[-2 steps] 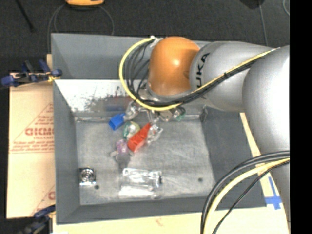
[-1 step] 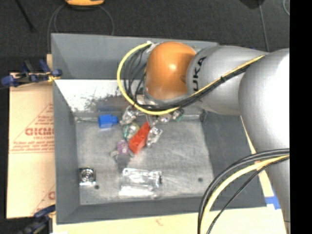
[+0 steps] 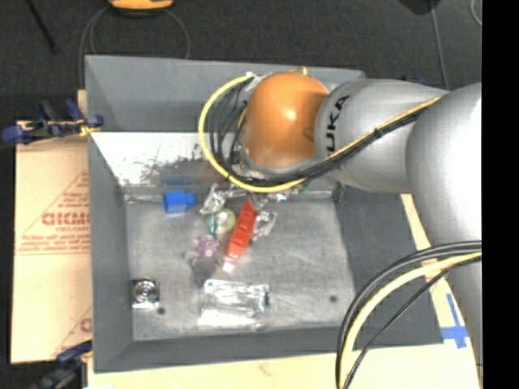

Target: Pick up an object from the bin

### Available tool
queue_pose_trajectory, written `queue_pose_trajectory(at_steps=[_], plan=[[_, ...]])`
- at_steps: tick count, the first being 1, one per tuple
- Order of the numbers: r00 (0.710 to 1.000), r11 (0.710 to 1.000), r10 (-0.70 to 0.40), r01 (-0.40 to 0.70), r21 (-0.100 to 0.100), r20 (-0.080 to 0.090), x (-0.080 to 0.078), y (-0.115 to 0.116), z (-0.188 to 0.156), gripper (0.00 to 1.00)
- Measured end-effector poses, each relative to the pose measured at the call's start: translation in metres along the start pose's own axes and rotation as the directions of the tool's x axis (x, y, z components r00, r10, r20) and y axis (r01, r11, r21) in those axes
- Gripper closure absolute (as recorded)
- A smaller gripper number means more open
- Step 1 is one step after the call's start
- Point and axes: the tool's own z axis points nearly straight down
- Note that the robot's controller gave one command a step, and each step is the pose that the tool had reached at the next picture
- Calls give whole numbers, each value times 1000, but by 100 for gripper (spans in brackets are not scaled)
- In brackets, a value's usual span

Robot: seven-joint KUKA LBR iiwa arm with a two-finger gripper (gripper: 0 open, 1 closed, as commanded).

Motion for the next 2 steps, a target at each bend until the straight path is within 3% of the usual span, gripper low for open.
queue_pose_trajectory(at_steps=[1, 2], plan=[[1000, 1000, 2, -2, 1, 1, 0, -1, -1, 100], [1000, 1000, 8, -8, 6, 0, -2, -4, -75, 100]])
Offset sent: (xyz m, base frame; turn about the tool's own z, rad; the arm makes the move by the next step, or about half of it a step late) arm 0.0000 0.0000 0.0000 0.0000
